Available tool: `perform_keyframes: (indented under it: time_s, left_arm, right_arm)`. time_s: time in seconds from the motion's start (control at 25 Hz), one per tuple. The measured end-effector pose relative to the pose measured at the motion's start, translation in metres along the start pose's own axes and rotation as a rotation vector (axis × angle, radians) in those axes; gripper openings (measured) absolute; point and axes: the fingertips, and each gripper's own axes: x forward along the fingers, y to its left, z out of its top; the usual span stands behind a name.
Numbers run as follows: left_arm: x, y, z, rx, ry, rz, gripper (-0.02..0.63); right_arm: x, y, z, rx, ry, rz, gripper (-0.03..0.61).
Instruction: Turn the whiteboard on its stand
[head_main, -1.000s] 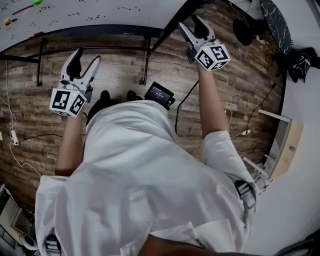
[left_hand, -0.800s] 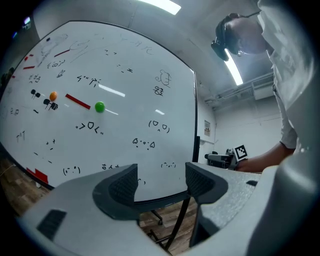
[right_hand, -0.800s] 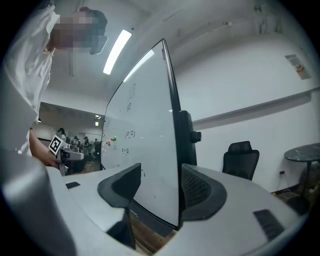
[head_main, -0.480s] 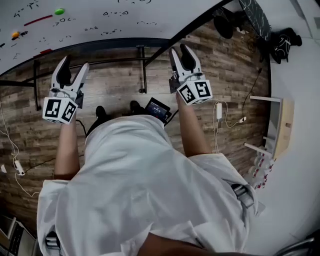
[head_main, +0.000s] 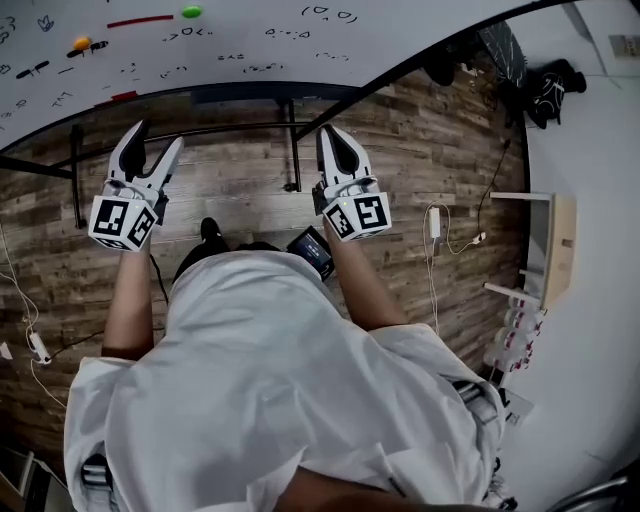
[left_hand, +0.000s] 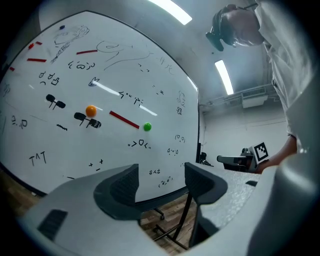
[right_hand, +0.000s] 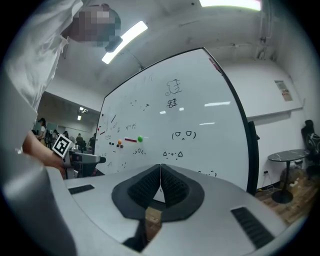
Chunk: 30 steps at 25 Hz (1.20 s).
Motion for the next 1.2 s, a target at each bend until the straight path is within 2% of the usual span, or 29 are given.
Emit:
perform_keyframes:
  time_s: [0.12, 0.28, 0.44, 0.48, 0.68, 0.84, 0.96, 1.12, 1.2]
  left_arm:
    - [-0.019, -0.007, 0.005, 0.02, -0.004, 0.001, 0.276]
    - [-0.051, -0.031, 0.01, 0.044, 0.003, 0.009, 0.203]
    - [-0.096, -0.053, 0.005, 0.082, 0.028, 0.007, 0.026]
    - [-0.108, -0.057, 0.001, 0.085, 0.039, 0.008, 0.014]
    - [-0.155, -0.07, -0.012, 0.058, 0.041, 0.007, 0.006]
    - [-0.179, -0.066, -0.017, 0.063, 0.06, -0.021, 0.006]
    - [-0.194, -0.049, -0.016, 0.034, 0.059, -0.061, 0.006]
    - [-0.208, -0.013, -0.023, -0.046, 0.078, -0.103, 0.006]
    - [-0.212, 0.001, -0.02, -0.04, 0.08, -0.117, 0.006]
  right_arm:
    - [-0.016, 0.027, -0.011, -0.008, 0.044, 0.03, -0.003]
    - [-0.047, 0.053, -0.015, -0.047, 0.072, 0.039, -0.003]
    - [-0.078, 0.092, -0.002, -0.072, 0.014, 0.073, -0.003]
    - [-0.086, 0.102, -0.001, -0.06, 0.001, 0.077, -0.003]
    - [-0.124, 0.128, -0.005, -0.028, -0.073, 0.003, -0.003]
    - [-0.135, 0.145, -0.02, -0.011, -0.031, -0.048, -0.003]
    - [-0.13, 0.157, -0.03, 0.006, 0.003, -0.083, -0.003]
    - [-0.111, 0.156, -0.057, 0.212, 0.062, -0.186, -0.003]
    - [-0.107, 0.16, -0.047, 0.202, 0.029, -0.239, -0.003]
